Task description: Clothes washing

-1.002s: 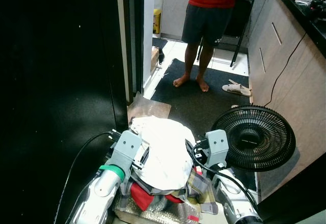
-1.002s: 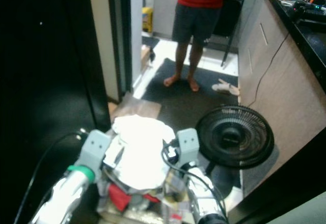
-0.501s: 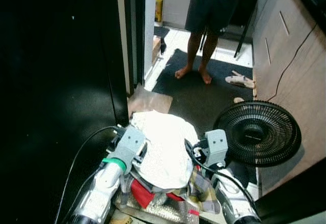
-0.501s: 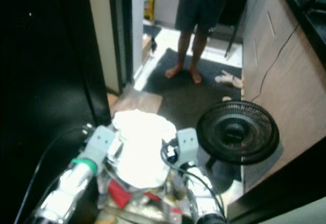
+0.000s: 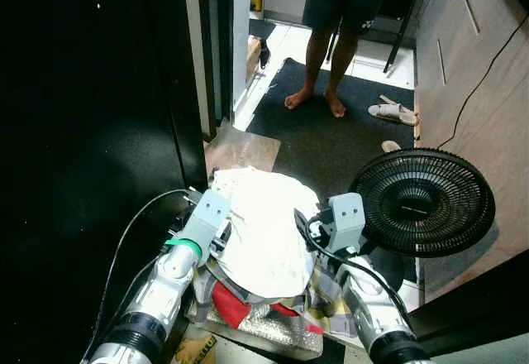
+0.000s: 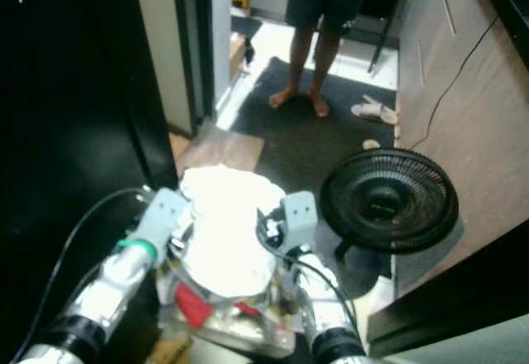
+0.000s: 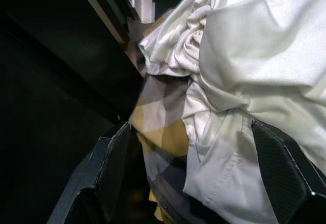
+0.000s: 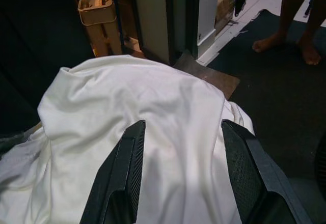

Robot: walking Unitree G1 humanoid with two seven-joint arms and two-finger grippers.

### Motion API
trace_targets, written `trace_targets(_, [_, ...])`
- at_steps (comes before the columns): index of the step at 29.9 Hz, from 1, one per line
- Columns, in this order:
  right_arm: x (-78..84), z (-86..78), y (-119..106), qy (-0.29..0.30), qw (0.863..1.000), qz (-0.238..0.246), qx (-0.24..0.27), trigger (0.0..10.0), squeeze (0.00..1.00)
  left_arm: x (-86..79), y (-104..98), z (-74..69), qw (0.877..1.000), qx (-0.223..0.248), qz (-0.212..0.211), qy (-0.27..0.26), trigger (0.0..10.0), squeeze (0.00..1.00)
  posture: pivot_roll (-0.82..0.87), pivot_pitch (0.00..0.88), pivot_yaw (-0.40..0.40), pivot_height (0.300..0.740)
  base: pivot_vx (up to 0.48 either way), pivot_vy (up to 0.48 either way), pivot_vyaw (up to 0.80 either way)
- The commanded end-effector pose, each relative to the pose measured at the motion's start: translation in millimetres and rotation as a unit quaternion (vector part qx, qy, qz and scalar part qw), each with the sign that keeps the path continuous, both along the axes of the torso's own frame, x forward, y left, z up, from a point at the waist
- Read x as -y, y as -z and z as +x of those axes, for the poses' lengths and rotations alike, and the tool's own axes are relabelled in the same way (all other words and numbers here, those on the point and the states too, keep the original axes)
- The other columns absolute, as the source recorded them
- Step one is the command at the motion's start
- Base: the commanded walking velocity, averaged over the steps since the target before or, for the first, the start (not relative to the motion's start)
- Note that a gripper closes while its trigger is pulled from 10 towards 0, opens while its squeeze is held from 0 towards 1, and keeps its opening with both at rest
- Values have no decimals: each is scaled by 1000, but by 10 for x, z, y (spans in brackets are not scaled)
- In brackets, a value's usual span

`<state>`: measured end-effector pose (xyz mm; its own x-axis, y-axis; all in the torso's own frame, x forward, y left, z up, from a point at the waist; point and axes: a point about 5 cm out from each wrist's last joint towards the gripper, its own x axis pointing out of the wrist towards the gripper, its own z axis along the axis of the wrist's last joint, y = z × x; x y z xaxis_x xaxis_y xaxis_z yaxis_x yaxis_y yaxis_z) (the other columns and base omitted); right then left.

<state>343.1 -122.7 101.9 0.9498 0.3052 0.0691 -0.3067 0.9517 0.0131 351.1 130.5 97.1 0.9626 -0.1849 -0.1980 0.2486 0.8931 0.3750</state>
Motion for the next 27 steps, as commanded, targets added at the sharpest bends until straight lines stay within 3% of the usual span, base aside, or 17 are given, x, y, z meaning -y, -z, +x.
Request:
trace_targets(1, [58,-4,63,8,1000,11,-21,10000,0,-36,160,-43,999,-32,15,-5,10000,0,40,230,8,740,0,0,0])
trace_targets(4, [26,19,54,-19,998,50,-44,10000,0,-86,197,-27,998,-49,9,-25,10000,0,40,232,7,740,0,0,0])
trace_targets(6, [-128,-20,72,-99,992,40,-59,10000,0,-140,177,0,997,-56,-21,-40,10000,0,38,233,7,740,0,0,0])
trace_targets(7, [-128,-20,72,-99,992,40,-59,10000,0,-140,177,0,997,-56,-21,-40,10000,0,38,233,7,740,0,0,0])
trace_targets(8, [-318,-98,157,-166,983,11,-80,10000,0,-198,154,3,996,-60,-41,-46,10000,0,43,234,3,740,0,0,0])
trace_targets(9, [-383,-130,207,-182,979,-5,-90,10000,0,-219,150,-4,996,-62,-48,-47,10000,0,49,235,1,740,0,0,0])
trace_targets(10, [-383,-130,207,-182,979,-5,-90,10000,0,-219,150,-4,996,-62,-48,-47,10000,0,49,235,1,740,0,0,0])
trace_targets(13, [-453,-166,386,-164,977,-69,-121,10000,0,-261,147,-48,995,-63,-61,-45,10000,0,62,236,-4,740,0,0,0])
trace_targets(16, [-439,-158,441,-140,978,-79,-135,10000,0,-276,160,-87,995,-60,-61,-42,10000,0,74,236,-8,740,0,0,0])
trace_targets(19, [-392,-139,460,-117,977,-119,-132,10000,0,-293,185,-122,995,-62,-61,-42,10000,0,82,237,-12,740,0,0,0])
trace_targets(20, [-339,-120,458,-101,975,-153,-125,10000,0,-307,200,-138,995,-63,-62,-45,10000,0,86,236,-16,740,0,0,0])
trace_targets(21, [-262,-93,456,-79,974,-174,-125,10000,867,-316,212,-151,995,-65,-62,-48,10000,0,88,236,-19,740,0,0,0])
trace_targets(22, [-262,-93,456,-79,974,-174,-125,10000,867,-316,212,-151,995,-65,-62,-48,10000,0,88,236,-19,740,0,0,0])
trace_targets(23, [-211,-75,452,-64,973,-185,-126,10000,1000,-321,219,-158,995,-65,-63,-50,10000,0,88,236,-19,740,0,0,0])
trace_targets(27, [-53,29,333,-35,976,-184,-112,10000,1000,-280,205,-143,994,-65,-68,-51,10000,0,88,233,-20,740,0,0,0])
